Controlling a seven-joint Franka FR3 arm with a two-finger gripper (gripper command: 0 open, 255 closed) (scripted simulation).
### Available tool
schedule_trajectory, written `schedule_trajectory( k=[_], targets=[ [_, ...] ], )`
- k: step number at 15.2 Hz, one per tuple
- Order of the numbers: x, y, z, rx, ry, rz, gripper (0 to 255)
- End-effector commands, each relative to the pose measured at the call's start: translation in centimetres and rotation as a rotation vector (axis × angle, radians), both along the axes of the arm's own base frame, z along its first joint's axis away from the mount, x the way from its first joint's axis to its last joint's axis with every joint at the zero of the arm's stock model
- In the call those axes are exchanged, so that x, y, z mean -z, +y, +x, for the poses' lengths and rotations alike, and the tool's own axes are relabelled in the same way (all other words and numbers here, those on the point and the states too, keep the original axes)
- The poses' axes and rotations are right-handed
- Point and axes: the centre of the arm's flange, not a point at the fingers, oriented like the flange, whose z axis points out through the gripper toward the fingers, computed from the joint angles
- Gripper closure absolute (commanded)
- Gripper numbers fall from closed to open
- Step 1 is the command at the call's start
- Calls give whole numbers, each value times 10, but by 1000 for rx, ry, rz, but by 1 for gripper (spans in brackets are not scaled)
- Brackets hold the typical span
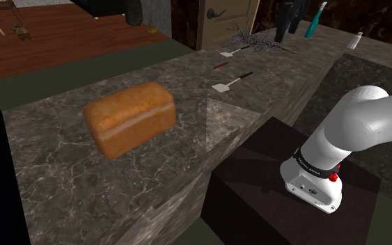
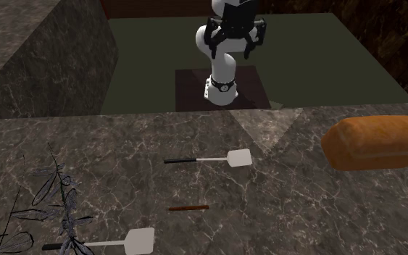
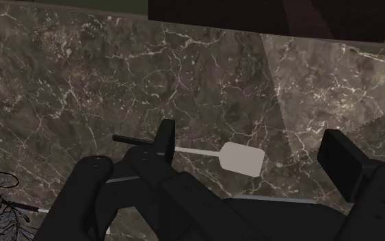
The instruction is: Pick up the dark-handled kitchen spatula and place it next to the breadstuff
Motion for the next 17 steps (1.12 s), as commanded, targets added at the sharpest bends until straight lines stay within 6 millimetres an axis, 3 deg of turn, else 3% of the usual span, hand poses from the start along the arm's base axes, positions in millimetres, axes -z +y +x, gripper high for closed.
schedule_trajectory(
  k=[1,9,17],
  targets=[
    [0,0,0,0,0,0,0],
    [74,-58,45,-516,30,15,0],
    [151,-85,110,-1033,61,31,0]
  ],
)
